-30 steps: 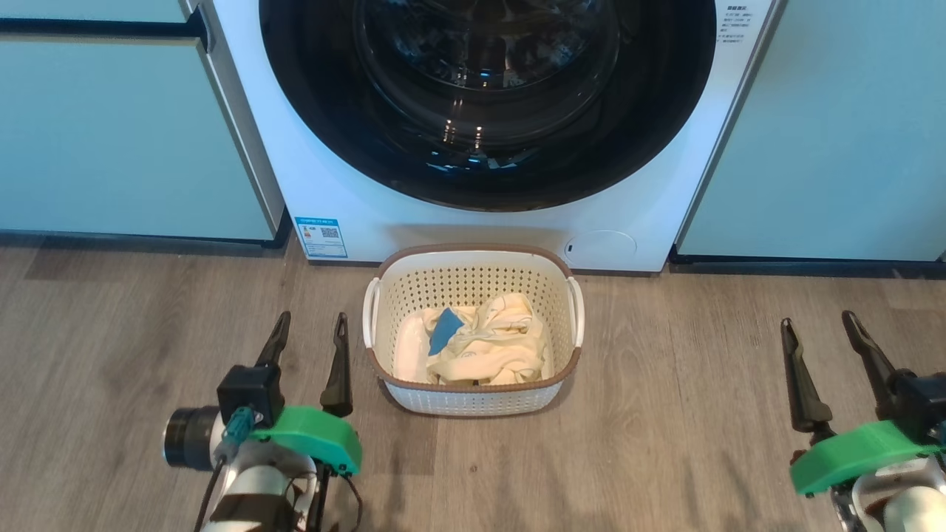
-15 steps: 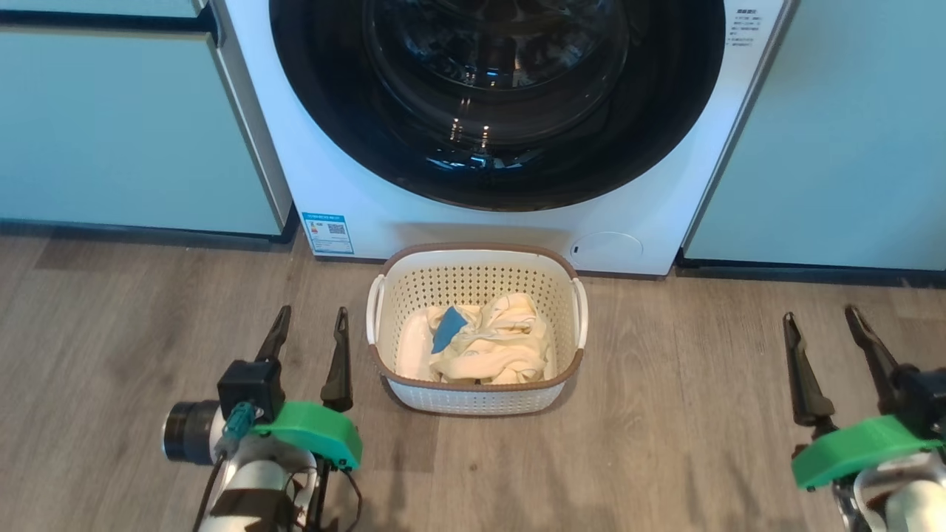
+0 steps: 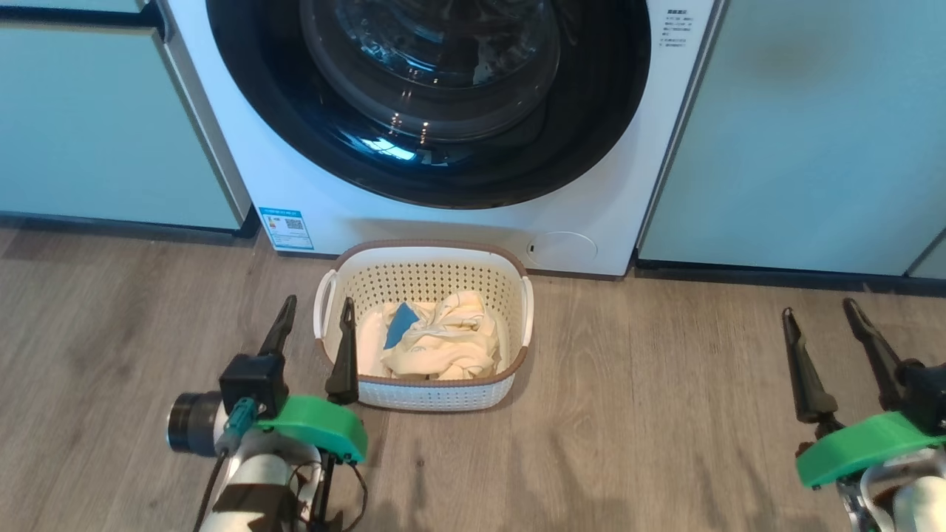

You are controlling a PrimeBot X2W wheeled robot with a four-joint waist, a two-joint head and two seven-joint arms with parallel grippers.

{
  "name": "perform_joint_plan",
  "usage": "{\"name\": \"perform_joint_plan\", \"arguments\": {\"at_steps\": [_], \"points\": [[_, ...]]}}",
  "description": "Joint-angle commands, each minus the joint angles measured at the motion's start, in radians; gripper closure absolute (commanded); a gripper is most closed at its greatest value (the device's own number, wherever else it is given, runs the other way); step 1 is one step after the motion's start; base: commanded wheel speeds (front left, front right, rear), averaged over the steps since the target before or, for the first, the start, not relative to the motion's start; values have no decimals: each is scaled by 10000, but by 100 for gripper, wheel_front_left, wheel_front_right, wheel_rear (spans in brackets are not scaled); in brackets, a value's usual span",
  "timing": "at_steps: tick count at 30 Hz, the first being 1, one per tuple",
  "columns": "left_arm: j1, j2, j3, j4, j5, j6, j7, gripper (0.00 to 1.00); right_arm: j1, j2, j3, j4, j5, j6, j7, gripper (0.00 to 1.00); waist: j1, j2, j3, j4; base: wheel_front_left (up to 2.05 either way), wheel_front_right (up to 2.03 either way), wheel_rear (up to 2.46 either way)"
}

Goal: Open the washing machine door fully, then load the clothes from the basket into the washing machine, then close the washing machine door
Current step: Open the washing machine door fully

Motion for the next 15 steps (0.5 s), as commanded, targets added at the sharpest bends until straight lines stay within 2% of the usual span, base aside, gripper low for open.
{"name": "perform_joint_plan", "arguments": {"at_steps": [1, 6, 15], "points": [[-406, 191, 335, -345, 75, -33, -111, 0, -470, -84, 203, -338, 84, 44, -137, 0, 1, 0, -13, -8, 54, 54, -109], [-355, 189, 351, -357, 138, -46, -111, 0, -449, -68, 186, -353, 89, 44, -138, 0, 1, 0, -26, -29, 31, 31, -62], [-337, 184, 415, -373, 185, -24, -111, 0, -445, -38, 155, -384, 81, 44, -138, 0, 1, 0, 0, -75, 1, 1, -2]]}}
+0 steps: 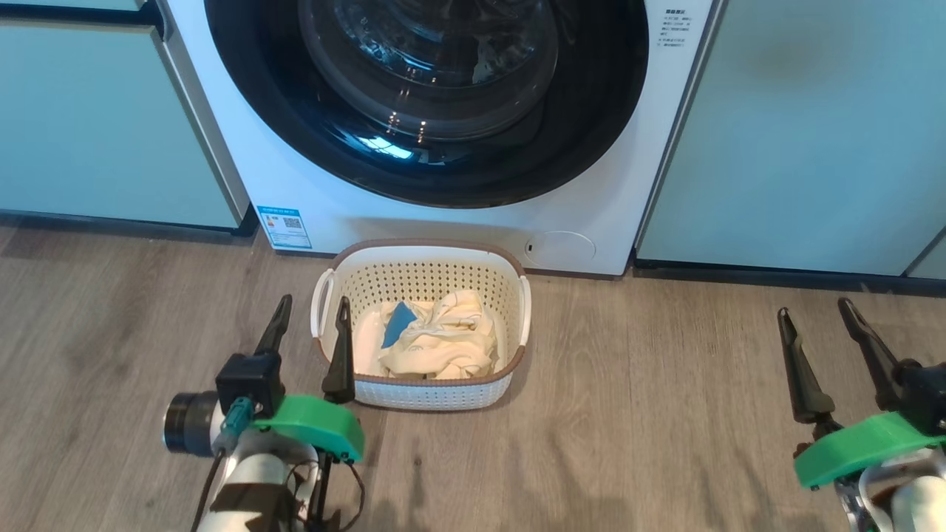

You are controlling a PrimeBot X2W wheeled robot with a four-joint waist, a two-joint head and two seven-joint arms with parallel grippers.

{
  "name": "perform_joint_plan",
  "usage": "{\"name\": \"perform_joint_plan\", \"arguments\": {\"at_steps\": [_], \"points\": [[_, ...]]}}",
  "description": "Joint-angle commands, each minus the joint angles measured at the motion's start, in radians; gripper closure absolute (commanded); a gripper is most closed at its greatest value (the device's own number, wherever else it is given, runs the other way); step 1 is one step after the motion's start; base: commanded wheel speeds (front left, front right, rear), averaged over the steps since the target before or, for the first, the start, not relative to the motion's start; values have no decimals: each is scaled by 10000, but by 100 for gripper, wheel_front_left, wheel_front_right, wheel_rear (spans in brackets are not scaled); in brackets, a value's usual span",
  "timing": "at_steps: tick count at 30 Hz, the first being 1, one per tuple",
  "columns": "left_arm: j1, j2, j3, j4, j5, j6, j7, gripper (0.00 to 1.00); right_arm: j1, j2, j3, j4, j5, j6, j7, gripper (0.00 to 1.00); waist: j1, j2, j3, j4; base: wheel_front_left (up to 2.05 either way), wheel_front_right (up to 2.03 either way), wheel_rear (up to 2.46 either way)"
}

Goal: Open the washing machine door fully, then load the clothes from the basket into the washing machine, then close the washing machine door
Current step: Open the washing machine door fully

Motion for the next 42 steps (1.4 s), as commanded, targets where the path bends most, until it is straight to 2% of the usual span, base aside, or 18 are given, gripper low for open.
{"name": "perform_joint_plan", "arguments": {"at_steps": [1, 22, 33, 34, 35, 36, 37, 38, 42], "points": [[-340, 163, 354, -373, 158, -18, -111, 0, -449, -72, 148, -354, 82, 44, -138, 0, 1, 0, 5, -6, 0, 0, 0], [-401, 146, 329, -441, 170, 16, -111, 0, -512, -54, 76, -433, 103, 44, -138, 0, 1, 0, 253, -45, 0, 0, 0], [-764, 142, 323, -684, 247, 30, -111, 0, -929, 28, -253, -541, 356, 44, -138, 0, 1, 0, 1034, -70, 0, 0, 0], [-841, 142, 326, -730, 262, 29, -111, 0, -1026, 55, -332, -546, 463, 44, -138, 5, 1, 0, 1158, -63, 0, 0, 0], [-915, 142, 336, -775, 277, 32, -111, 0, -1139, 87, -411, -533, 595, 44, -138, 38, 1, 0, 1290, -63, 0, 0, 0], [-994, 142, 342, -820, 291, 34, -111, 0, -1269, 109, -487, -521, 707, 44, -138, 61, 1, 0, 1427, -60, 0, 0, 0], [-1072, 141, 346, -864, 302, 35, -111, 0, -1407, 139, -557, -496, 894, 44, -138, 94, 1, 0, 1553, -54, 0, 0, 0], [-1139, 141, 349, -903, 312, 36, -111, 0, -1548, 168, -610, -450, 1126, 44, -138, 100, 1, 0, 1663, -51, 0, 0, 0], [-1453, 139, 301, -1058, 347, 32, -111, 0, -2251, 232, -835, -159, 2044, 44, -138, 100, 1, 0, 2237, 18, 0, 0, 0]]}}
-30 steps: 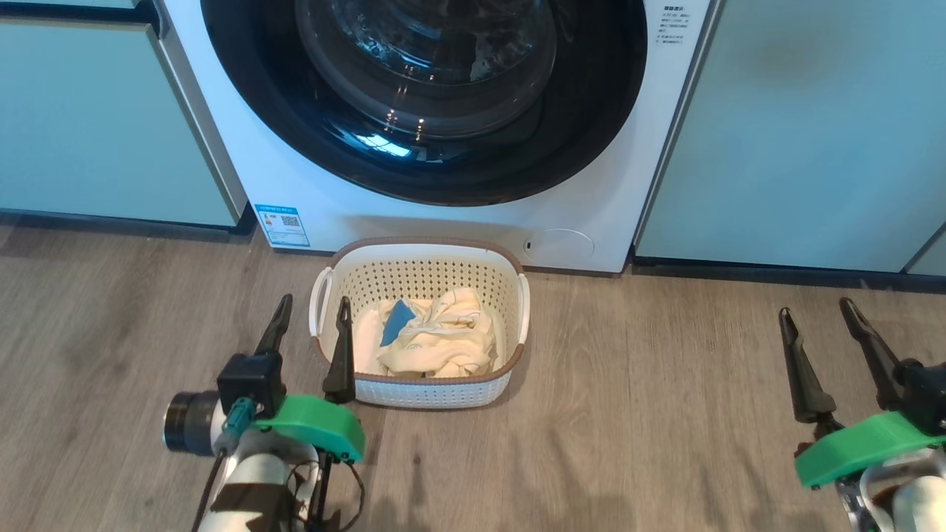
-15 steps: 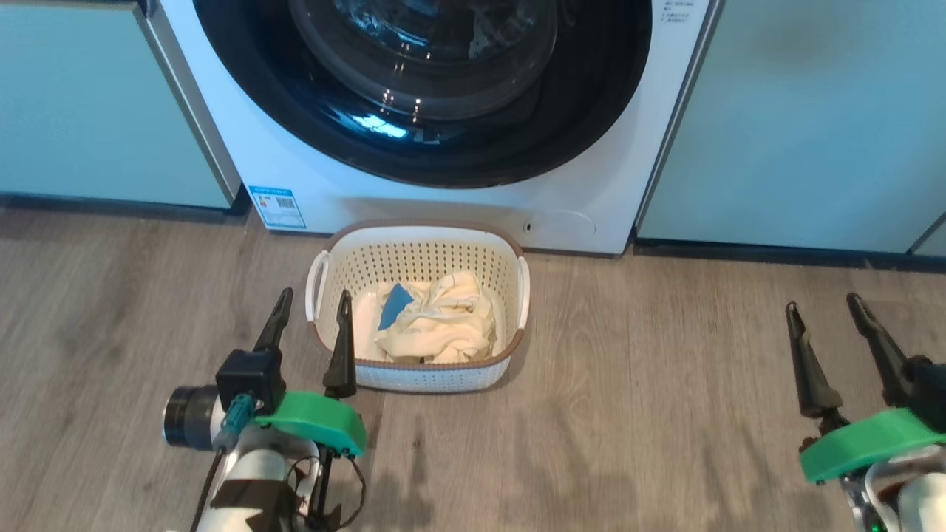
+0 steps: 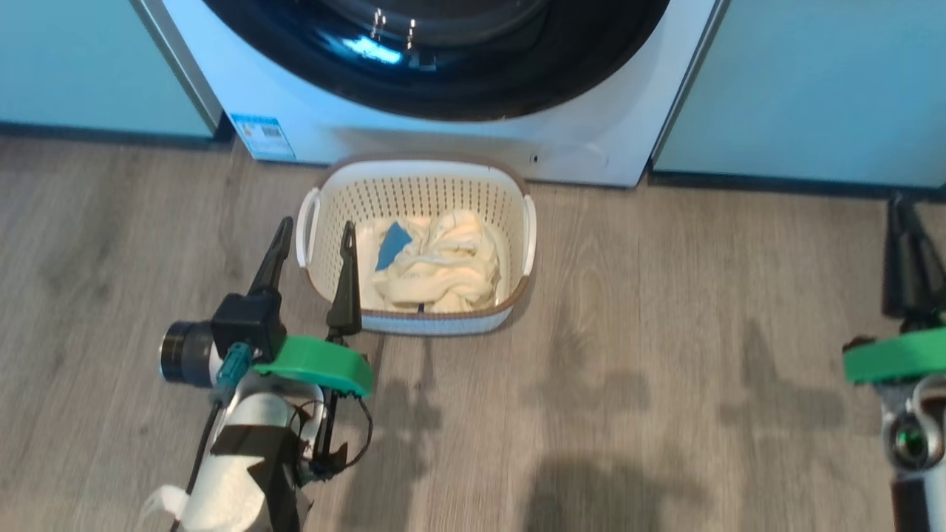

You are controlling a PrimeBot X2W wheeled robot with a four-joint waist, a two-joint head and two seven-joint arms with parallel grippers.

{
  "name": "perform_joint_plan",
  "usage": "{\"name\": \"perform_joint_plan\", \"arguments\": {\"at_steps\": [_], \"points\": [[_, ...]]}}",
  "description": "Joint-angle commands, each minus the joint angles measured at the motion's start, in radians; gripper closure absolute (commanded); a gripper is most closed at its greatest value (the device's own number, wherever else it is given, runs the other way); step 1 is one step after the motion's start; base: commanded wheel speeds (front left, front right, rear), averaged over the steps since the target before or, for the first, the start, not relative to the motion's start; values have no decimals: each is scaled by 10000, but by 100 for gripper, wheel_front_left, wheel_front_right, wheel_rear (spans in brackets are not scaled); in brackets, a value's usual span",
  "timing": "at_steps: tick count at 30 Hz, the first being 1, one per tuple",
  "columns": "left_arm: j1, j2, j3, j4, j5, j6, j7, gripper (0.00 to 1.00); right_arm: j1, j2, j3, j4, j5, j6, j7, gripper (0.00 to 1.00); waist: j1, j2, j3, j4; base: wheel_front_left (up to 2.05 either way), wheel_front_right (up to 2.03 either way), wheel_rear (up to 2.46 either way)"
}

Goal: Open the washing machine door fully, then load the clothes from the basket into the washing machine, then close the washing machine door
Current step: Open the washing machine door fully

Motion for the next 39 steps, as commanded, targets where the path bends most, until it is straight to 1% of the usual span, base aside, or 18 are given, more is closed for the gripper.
{"name": "perform_joint_plan", "arguments": {"at_steps": [1, 2, 4, 8, 11, 14, 17, 21, 27, 30, 33, 39], "points": [[-423, 148, 285, -411, 102, 21, -109, 0, -591, -9, 96, -128, 501, 44, -93, 100, -2, 0, 370, 70, 0, 0, 0], [-423, 148, 285, -411, 102, 21, -109, 0, -591, -9, 96, -128, 501, 44, -93, 100, -2, 0, 370, 70, 0, 0, 0], [-540, 147, 263, -451, 101, 20, -109, 0, -916, 18, 35, 133, 1206, 44, -93, 100, -2, 0, 580, 110, 0, 0, 0], [-816, 145, 185, -535, 112, 19, -109, 0, -1826, 73, -238, 741, 3537, 44, 138, 100, -2, 0, 1055, 216, 0, 0, 0], [-1060, 144, 111, -577, 123, 3, -109, 0, -2647, 102, -554, 1106, 5731, 44, 692, 100, -2, 0, 1428, 324, 0, 0, 0], [-1294, 143, 33, -639, 136, -8, -109, 0, -3486, 114, -905, 1420, 7661, 44, 1443, 100, -2, 0, 1805, 438, 0, 0, 0], [-1519, 143, -53, -696, 128, -8, -109, 0, -4305, 114, -1286, 1790, 9148, 44, 2207, 100, -2, 0, 2155, 560, 0, 0, 0], [-1768, 142, -196, -754, 79, 18, -109, 0, -5375, 69, -1708, 2346, 10542, 44, 3118, 100, -2, 0, 2510, 709, 0, 0, 0], [-2056, 142, -440, -830, -11, 78, -109, 0, -7053, -92, -1726, 3396, 11525, 44, 4532, 100, -2, 0, 2942, 910, 0, 0, 0], [-2190, 142, -584, -871, -53, 114, -109, 0, -7921, -169, -1586, 3845, 11679, 44, 5095, 100, -2, 0, 3142, 1030, 0, 0, 0], [-2317, 142, -711, -912, -102, 140, -109, 0, -8729, -290, -1409, 4328, 11664, 44, 5573, 100, -2, 0, 3325, 1168, 0, 0, 0], [-2459, 141, -940, -984, -248, 256, -109, 0, -9970, -486, -1034, 5152, 11339, 44, 6177, 100, -2, 0, 3564, 1412, 0, 0, 0]]}}
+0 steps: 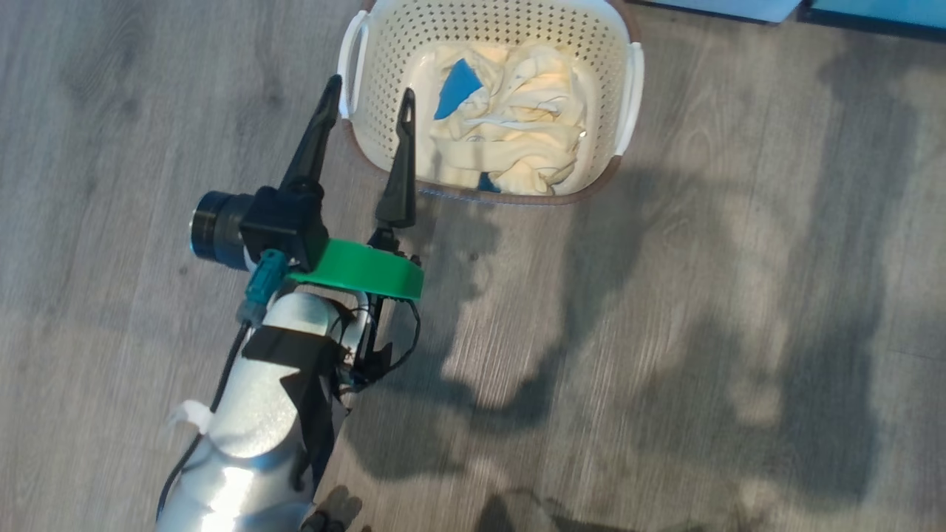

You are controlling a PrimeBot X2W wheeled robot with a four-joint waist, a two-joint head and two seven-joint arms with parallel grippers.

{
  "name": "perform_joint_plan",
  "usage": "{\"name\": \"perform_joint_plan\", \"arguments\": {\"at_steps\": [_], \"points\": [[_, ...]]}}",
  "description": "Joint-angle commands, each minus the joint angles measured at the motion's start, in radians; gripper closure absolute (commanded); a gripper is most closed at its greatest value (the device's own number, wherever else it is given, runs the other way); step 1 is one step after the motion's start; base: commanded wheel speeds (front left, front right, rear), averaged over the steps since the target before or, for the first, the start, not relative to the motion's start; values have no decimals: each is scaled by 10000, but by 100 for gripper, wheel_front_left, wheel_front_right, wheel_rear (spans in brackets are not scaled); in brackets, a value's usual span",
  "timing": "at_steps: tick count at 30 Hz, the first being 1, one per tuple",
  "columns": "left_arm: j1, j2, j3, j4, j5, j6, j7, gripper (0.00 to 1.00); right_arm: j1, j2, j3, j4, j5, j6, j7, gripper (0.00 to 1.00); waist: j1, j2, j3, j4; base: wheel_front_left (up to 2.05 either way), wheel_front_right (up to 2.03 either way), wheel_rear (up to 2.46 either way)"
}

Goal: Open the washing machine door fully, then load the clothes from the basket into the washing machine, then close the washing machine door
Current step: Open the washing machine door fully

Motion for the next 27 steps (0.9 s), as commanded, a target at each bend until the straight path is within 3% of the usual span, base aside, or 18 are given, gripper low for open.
{"name": "perform_joint_plan", "arguments": {"at_steps": [1, 17, 27], "points": [[-120, 176, 183, -371, -73, 91, -67, 0, -679, 23, 189, -138, -138, 44, 175, 100, -1, 1, 84, 110, 0, 0, 0], [-324, 176, -121, -572, -261, 264, -67, 0, -3239, -137, 908, 1594, -1372, 44, 720, 100, -1, 1, 709, 478, 0, 0, 0], [-469, 176, -256, -586, -351, 349, -67, 0, -3628, 61, 1322, 1926, -1710, 44, 1443, 100, -1, 1, 895, 561, 0, 0, 0]]}}
